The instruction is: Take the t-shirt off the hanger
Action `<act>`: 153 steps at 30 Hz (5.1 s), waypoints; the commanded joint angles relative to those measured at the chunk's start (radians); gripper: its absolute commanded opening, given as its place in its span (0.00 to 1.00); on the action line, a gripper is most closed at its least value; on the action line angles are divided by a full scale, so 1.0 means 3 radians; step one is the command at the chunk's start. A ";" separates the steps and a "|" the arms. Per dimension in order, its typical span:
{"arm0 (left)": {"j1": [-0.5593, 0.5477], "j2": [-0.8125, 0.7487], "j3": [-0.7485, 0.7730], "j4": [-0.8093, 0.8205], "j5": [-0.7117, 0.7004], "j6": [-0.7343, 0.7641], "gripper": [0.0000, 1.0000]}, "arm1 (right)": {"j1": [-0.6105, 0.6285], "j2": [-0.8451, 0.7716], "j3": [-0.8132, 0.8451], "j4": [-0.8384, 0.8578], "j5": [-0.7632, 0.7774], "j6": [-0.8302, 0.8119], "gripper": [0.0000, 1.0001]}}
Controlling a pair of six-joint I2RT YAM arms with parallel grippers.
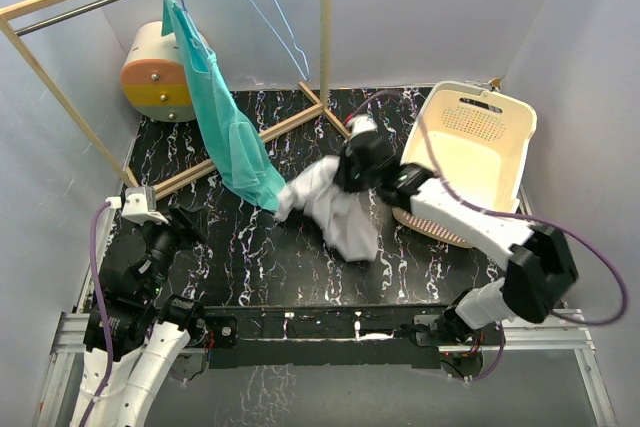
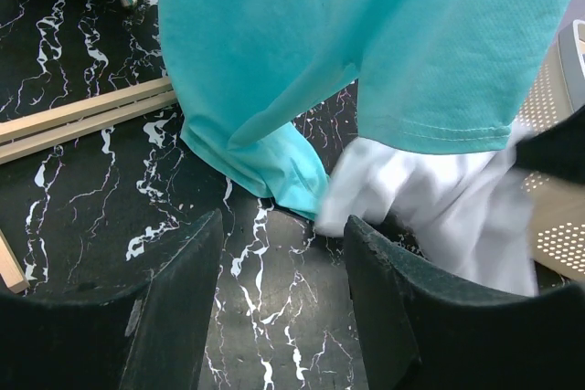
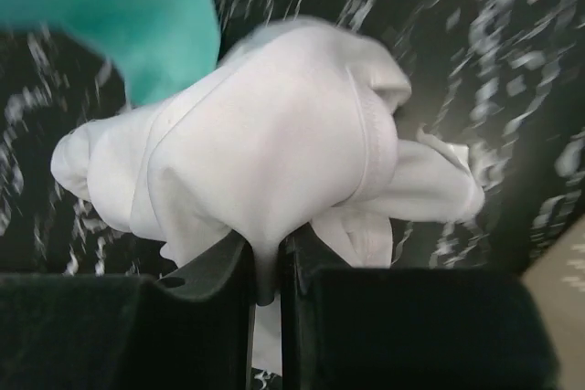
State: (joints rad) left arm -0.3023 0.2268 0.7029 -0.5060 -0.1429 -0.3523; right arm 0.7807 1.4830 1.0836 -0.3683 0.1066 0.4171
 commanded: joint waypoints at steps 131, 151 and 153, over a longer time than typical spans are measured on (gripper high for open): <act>0.0006 -0.0005 -0.0003 -0.0040 -0.0124 -0.0022 0.57 | 0.0363 0.1223 0.3986 0.0664 0.0336 -0.1099 0.08; 0.0006 0.0025 -0.0005 -0.0040 -0.0120 -0.0018 0.58 | 0.0358 0.1217 0.4130 0.0242 0.0163 -0.1064 0.15; 0.0005 0.0008 -0.0005 -0.0041 -0.0124 -0.0022 0.58 | 0.0358 0.1229 0.4144 0.0127 0.0146 -0.1009 0.37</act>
State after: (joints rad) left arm -0.3023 0.2283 0.7029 -0.5175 -0.1749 -0.3592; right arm 0.8890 1.8481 2.2555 -0.2970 0.1734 0.1024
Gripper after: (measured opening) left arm 0.578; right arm 0.211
